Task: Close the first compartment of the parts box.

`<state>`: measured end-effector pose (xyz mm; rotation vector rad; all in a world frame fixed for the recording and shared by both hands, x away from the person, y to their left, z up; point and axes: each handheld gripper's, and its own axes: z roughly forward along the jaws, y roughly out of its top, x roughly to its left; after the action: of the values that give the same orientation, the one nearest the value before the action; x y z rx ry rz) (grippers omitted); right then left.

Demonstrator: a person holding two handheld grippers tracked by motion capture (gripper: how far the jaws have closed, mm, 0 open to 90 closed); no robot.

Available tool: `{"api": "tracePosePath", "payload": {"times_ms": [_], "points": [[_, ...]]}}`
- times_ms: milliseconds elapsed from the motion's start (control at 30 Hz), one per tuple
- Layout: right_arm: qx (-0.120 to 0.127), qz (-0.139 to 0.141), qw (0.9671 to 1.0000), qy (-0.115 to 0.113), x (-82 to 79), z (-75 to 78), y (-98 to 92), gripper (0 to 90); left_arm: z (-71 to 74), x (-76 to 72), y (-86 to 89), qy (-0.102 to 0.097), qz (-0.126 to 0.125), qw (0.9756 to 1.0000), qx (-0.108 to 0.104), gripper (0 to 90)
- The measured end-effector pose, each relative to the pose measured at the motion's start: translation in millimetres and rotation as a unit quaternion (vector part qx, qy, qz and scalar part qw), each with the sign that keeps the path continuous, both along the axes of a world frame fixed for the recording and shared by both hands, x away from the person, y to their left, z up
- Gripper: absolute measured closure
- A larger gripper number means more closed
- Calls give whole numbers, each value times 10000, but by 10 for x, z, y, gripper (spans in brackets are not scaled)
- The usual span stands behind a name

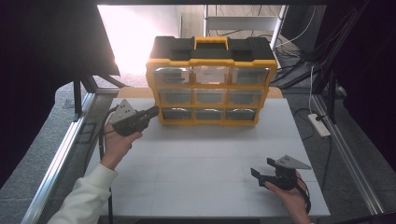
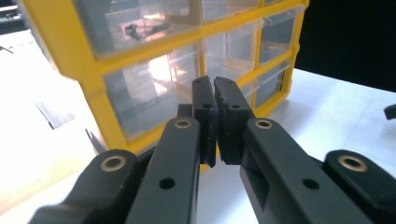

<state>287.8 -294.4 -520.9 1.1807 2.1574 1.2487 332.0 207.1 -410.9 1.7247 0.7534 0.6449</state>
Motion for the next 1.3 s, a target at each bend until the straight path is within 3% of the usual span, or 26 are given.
{"api": "tracePosePath", "payload": {"times_ms": [133, 267, 433, 533, 700, 900, 1300], "points": [[-19, -15, 10000, 18, -2, -1, 6, 178, -93, -147, 73, 96, -60, 9999, -56, 808], [-26, -14, 10000, 12, -2, -3, 11, 178, -203, -269, 108, 413, -127, 9990, -152, 566], [-24, -2, 10000, 14, -1, -7, 17, 178, -298, -397, 114, 580, 37, 9983, -85, 421], [-20, -10, 10000, 21, -3, -6, 15, 178, -351, -456, 125, 674, 6, 9977, -77, 322], [-36, -22, 10000, 20, -1, -10, 12, 177, -477, -573, 156, 688, -62, 9976, -58, 251], [-32, -27, 10000, 5, -4, -7, 16, 177, -601, -699, 214, 693, -35, 9976, 37, 231], [49, 52, 9999, -128, -14, 16, 0, 178, -772, -716, 252, 883, 40, 9960, 135, 226]]}}
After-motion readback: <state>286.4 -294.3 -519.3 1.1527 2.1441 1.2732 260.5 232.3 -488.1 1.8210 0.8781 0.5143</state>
